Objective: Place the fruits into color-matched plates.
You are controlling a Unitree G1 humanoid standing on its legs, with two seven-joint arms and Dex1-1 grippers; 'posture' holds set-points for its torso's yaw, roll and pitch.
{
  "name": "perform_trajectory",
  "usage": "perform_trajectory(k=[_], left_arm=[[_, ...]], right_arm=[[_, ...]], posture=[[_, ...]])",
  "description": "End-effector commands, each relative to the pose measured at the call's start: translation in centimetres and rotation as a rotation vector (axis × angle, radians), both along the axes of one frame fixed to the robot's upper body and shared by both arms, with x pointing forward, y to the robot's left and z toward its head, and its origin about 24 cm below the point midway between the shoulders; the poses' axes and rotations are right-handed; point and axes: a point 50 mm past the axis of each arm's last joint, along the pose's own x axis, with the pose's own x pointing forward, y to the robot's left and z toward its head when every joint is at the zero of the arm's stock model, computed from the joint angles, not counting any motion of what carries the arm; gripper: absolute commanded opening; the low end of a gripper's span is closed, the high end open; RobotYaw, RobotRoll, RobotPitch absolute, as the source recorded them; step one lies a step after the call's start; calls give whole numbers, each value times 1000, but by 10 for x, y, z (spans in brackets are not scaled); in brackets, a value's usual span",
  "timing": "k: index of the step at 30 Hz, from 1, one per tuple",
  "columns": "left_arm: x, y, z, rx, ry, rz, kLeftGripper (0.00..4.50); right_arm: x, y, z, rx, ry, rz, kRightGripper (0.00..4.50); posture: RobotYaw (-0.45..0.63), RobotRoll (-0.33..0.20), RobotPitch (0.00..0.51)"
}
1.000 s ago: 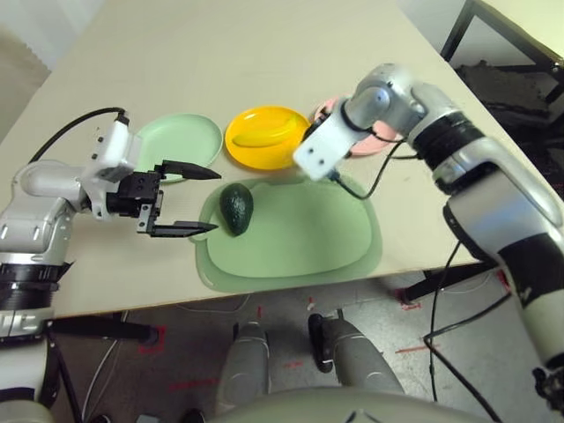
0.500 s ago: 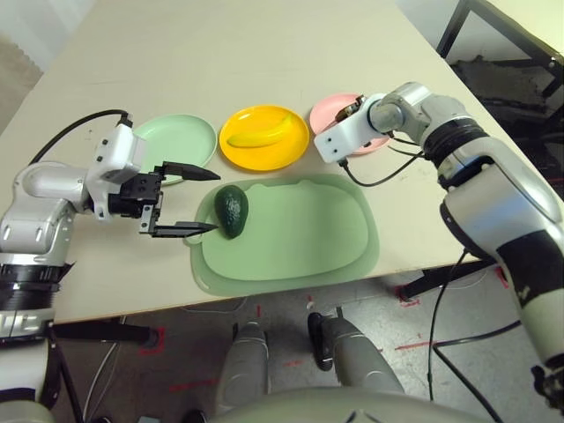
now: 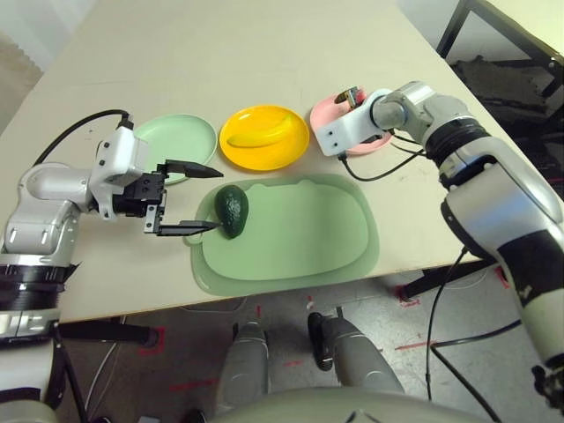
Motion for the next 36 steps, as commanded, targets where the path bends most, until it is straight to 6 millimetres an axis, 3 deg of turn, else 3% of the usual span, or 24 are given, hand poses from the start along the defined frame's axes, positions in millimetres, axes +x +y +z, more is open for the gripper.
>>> perform_trajectory(k=[1, 5, 11, 16, 21, 27, 31, 36], left_arm=[[-1, 3, -3, 17, 5, 9, 4500], [1, 8, 2, 41, -15, 10, 4500], [4, 22, 11, 153, -58, 5, 4500], [7, 32, 8, 217, -64, 2, 4500], [16, 41, -2, 430, -193, -44, 4500], [26, 28, 4, 533, -383, -197, 4500], [35, 9, 12, 555, -459, -298, 4500], [46, -10, 22, 605, -500, -388, 4500]], right_arm=[[-3, 2, 3, 56, 55, 23, 4471], [-10, 3, 18, 185, 171, 68, 4471], [-25, -21, 22, 514, 534, 71, 4471], [-52, -39, -10, 689, 712, 58, 4471], [-95, -30, -35, 1087, 847, 56, 4471], [-141, -27, -70, 1423, 937, 77, 4471], [-160, -31, -106, 1345, 869, 76, 4471], [-167, -36, -126, 1382, 773, 107, 4471]], posture=[[50, 0, 165], [57, 0, 166], [65, 0, 176], [44, 0, 179], [28, 0, 183], [14, 0, 183], [-11, 0, 183], [-29, 0, 182]])
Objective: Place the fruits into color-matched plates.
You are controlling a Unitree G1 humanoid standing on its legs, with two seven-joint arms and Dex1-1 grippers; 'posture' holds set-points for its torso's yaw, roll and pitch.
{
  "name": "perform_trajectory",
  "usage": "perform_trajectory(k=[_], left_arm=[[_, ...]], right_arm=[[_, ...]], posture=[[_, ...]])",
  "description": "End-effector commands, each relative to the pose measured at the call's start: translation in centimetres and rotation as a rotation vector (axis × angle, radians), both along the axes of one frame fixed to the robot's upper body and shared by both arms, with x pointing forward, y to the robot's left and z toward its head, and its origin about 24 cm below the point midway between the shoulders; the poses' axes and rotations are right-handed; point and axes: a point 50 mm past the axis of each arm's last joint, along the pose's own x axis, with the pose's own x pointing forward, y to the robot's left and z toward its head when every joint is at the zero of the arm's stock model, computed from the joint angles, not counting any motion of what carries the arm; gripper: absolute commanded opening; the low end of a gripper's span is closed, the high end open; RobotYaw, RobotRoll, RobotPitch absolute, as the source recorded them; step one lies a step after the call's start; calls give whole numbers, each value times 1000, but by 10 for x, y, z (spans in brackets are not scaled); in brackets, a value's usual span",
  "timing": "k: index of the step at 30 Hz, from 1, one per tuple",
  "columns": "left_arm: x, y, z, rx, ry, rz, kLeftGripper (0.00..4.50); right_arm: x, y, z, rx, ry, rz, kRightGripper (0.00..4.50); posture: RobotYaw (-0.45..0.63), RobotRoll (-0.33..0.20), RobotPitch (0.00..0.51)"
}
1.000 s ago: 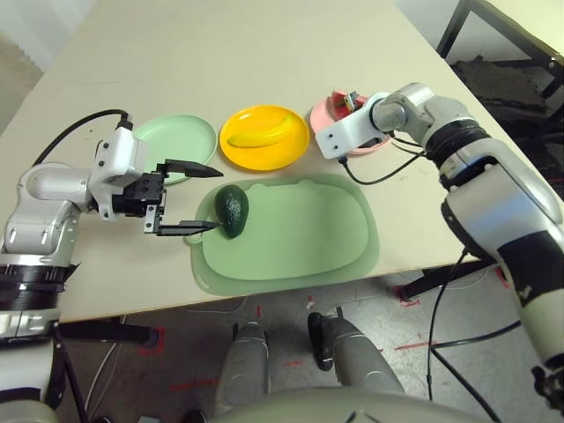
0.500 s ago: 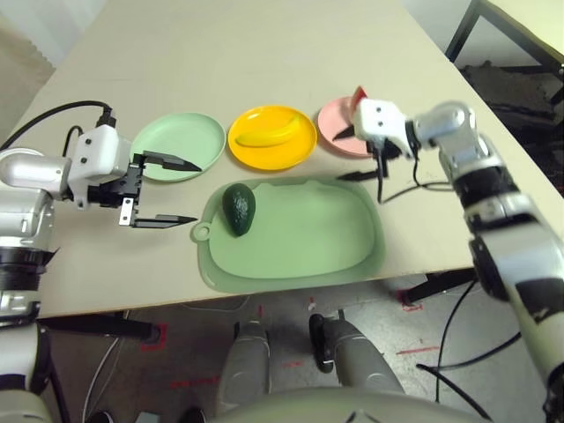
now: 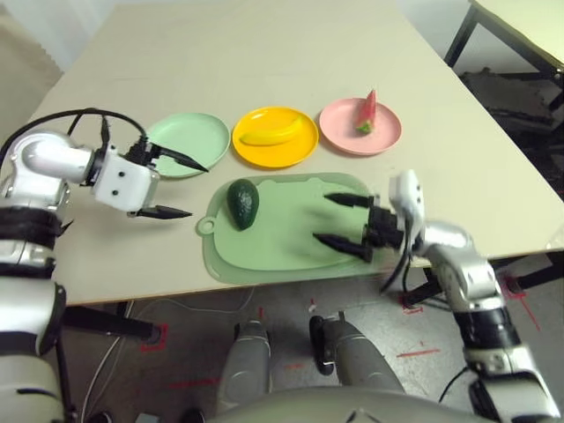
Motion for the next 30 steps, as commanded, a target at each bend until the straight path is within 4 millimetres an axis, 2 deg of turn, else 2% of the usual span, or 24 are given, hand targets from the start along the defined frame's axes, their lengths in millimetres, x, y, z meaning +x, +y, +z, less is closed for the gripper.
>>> perform_trajectory(k=[1, 6, 12, 18, 30], left_arm=[[5, -5, 0, 72, 10, -30, 4500], [14, -13, 4, 99, 34, -36, 4500], [16, -23, 5, 180, 60, -89, 4500], [14, -32, 0, 243, 82, -173, 4500], [19, -47, -3, 296, 73, -250, 4500]], right_arm=[[-8, -3, -15, -30, -74, 9, 4471], [-20, -4, -35, -13, -75, 6, 4471], [-22, -7, -40, 12, -72, -71, 4471], [-26, -10, -31, 115, -46, -107, 4471], [-35, -10, -30, 112, -32, -134, 4471]], posture=[[-35, 0, 181], [-65, 0, 176], [-99, 0, 169], [-137, 0, 165], [-185, 0, 157]])
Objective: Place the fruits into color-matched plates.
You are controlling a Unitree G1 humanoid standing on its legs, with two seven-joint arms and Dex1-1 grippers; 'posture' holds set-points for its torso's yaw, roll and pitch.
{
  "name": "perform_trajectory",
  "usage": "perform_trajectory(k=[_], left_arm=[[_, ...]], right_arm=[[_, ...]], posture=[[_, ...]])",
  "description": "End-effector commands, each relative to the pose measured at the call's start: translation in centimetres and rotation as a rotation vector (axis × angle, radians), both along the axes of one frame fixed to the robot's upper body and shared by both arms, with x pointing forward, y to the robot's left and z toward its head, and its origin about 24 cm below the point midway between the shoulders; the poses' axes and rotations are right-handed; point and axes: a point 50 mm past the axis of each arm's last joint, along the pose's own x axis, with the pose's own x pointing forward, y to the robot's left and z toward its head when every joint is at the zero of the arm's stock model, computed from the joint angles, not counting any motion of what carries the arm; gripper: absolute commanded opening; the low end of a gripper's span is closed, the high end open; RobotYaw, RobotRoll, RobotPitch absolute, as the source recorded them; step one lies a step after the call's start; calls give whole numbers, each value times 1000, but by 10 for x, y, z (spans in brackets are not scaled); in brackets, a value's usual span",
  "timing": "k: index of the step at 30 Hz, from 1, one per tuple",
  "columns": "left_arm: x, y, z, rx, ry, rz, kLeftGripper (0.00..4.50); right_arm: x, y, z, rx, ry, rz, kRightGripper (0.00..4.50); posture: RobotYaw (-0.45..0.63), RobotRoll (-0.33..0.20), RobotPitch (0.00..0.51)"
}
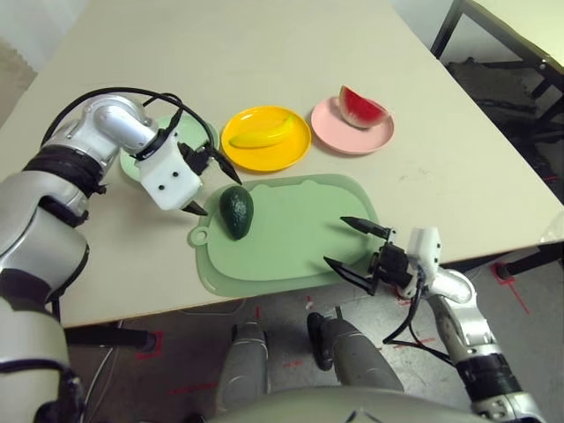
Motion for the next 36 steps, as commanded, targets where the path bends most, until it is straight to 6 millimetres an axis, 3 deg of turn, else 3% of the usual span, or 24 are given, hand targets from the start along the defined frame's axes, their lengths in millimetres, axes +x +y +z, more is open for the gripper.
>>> perform_trajectory(k=[1, 30, 36], left_arm=[[1, -1, 1, 22, -10, -15, 4500], [6, -8, -28, 90, 32, -24, 4500], [5, -7, -32, 110, 55, -8, 3108]], right_arm=[[-4, 3, 0, -1, 2, 7, 4471], [-9, 4, 1, -49, -15, 30, 4471], [-8, 4, 1, -53, -17, 30, 4500]], posture=[[-188, 0, 156], [-209, 0, 156], [-209, 0, 156]])
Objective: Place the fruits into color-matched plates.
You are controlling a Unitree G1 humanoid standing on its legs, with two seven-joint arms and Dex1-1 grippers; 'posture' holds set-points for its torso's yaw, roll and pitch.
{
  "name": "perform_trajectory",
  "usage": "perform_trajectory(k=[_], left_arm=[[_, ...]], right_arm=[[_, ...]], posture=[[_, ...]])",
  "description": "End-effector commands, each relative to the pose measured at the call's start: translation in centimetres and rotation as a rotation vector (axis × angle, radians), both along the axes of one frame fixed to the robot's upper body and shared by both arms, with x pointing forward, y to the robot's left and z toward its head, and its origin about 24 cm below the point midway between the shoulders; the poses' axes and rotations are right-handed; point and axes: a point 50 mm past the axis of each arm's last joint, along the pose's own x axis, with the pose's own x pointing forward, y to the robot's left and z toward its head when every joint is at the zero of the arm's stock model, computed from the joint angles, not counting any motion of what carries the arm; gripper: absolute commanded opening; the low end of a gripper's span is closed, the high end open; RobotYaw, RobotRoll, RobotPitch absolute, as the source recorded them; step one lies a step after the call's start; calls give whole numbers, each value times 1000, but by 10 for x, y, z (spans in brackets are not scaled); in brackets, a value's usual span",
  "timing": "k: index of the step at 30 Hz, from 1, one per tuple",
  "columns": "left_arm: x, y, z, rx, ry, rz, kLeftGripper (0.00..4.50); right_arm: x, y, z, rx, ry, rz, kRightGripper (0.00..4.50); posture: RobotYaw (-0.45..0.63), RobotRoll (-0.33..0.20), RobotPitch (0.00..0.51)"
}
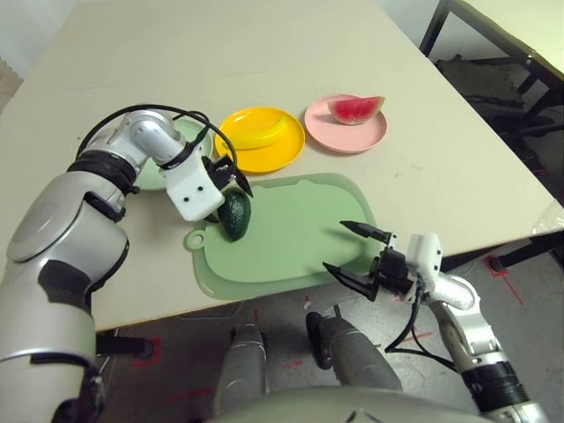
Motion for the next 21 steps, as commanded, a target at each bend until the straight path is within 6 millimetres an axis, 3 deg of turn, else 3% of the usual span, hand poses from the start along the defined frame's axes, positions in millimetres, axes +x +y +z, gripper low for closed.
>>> perform_trajectory(k=[1, 10, 15, 21], left_arm=[[-2, 1, -8, 28, 31, 2, 3101], [-1, 1, -6, 10, 44, 24, 3101], [2, 1, 11, -99, 50, 98, 3101], [-1, 16, 28, -187, 55, 192, 3101]], right_arm=[[-3, 1, -2, -16, 0, 10, 4500], [0, 1, 1, -13, -6, 8, 4500], [3, 2, 11, 23, -16, -9, 4500], [3, 10, 18, 56, -6, -5, 4500]], posture=[[-209, 0, 156], [-213, 0, 153], [-210, 0, 154], [-182, 0, 159]])
